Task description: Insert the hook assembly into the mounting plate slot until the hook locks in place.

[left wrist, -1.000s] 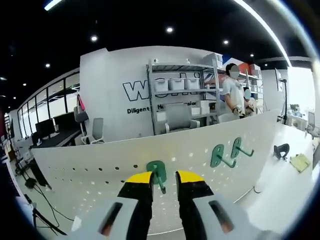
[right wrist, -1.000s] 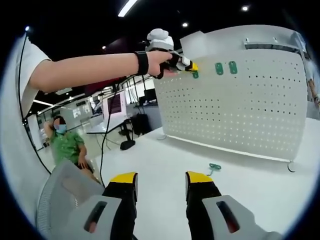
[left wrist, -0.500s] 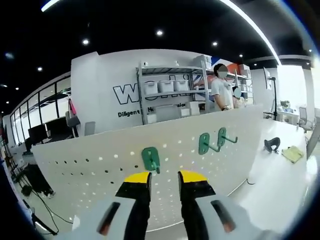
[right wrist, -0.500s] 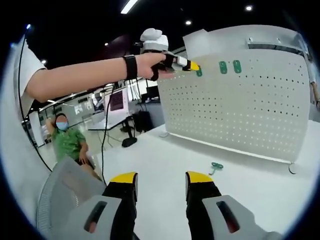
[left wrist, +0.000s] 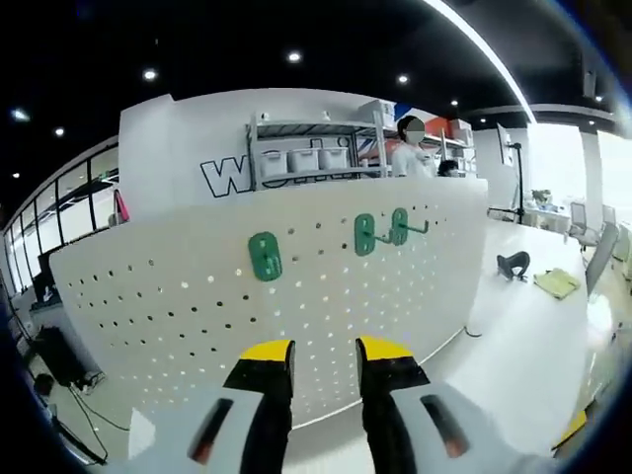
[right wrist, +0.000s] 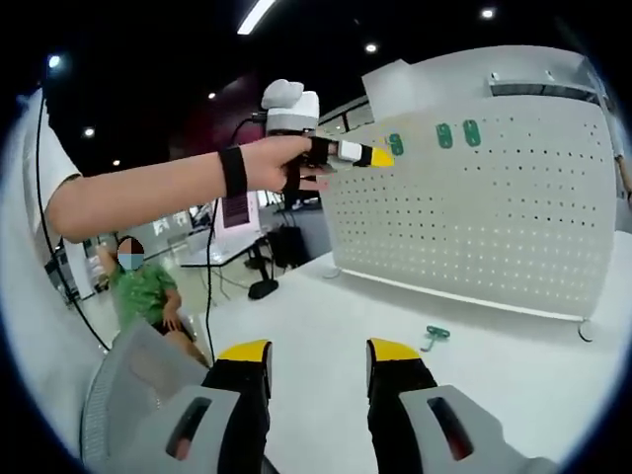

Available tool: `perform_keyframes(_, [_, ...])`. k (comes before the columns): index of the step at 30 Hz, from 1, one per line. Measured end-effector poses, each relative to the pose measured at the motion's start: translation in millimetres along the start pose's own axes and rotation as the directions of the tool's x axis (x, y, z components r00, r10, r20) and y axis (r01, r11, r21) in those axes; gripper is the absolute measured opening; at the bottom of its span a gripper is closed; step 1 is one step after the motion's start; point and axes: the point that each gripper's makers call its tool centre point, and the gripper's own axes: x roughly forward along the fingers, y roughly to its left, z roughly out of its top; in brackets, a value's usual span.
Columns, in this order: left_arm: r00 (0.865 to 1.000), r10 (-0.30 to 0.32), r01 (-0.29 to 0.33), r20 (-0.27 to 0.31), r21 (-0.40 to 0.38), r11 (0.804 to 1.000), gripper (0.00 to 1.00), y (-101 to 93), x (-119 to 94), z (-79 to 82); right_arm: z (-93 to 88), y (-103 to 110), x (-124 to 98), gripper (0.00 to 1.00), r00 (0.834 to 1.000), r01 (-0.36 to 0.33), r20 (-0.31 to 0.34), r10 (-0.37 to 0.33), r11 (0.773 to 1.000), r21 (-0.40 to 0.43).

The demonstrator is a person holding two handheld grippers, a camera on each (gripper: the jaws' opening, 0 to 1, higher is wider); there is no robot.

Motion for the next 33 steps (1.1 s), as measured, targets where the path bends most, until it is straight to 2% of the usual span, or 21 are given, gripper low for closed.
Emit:
perform_keyframes(1, [0.999,-0.030,0.029,-0.023,-0.014,0.999,0.29,-7.7,-2.0,-7.1,-1.0,0.3,0.1,0.38,1.000,0.000,-0.005,0.000,1.000,-0.001])
perform_keyframes(2, [0.999,-0.025,0.024,-0.030,-0.030,0.999,0.28,-8.2,-2.5,-10.9,-1.6,0.4,0.1,0.38,1.000,-0.001,-0.008,0.001,1.000,-0.001])
perform_keyframes(3, [0.999,-0.032,0.032,-0.027,-0.007,0.999,0.28,-11.2,-3.3,-14.9,-2.0,1.0,0.2,0.38,1.000,-0.003,-0.009,0.002,1.000,-0.004])
perform_keyframes(6, [0.997,-0.061,0.061,-0.049,-0.006,0.998,0.27,-19.5,-4.0,-27.2,-2.3,1.1,0.5,0.38,1.000,-0.004,-0.009,0.004,1.000,0.000])
perform_keyframes(7, [0.998,-0.044,0.044,-0.041,0.011,0.999,0.25,-19.6,-5.4,-29.3,-2.9,0.8,0.6,0.38,1.000,-0.003,-0.011,0.003,1.000,0.001])
perform_keyframes(9, [0.996,-0.072,0.073,-0.048,0.002,0.997,0.23,-26.3,-5.1,-36.0,-3.2,1.3,1.0,0.38,1.000,-0.008,-0.013,0.008,1.000,0.006])
perform_keyframes(16, [0.992,-0.112,0.113,-0.049,0.011,0.994,0.33,-38.9,-3.1,-46.9,-1.0,0.6,-0.6,0.39,1.000,-0.004,-0.006,0.004,1.000,0.008])
perform_keyframes(21, [0.984,-0.164,0.165,-0.073,0.012,0.986,0.36,-52.0,-0.6,-61.3,-2.5,-0.1,-3.8,0.39,1.000,0.001,-0.016,-0.001,1.000,0.003])
perform_keyframes(25, [0.977,-0.194,0.193,-0.089,-0.017,0.981,0.34,-59.4,0.4,-74.5,-4.9,-0.3,-5.2,0.39,1.000,0.004,-0.024,-0.004,1.000,0.002])
perform_keyframes(30, [0.967,-0.215,0.213,-0.139,-0.029,0.977,0.33,-65.8,4.2,-96.9,-10.3,-1.9,-7.9,0.39,0.999,0.018,-0.039,-0.018,1.000,0.005])
perform_keyframes(33, [0.962,-0.227,0.223,-0.152,-0.044,0.974,0.32,-69.3,5.0,-105.0,-11.3,-2.8,-8.3,0.39,0.999,0.023,-0.039,-0.023,1.000,0.013])
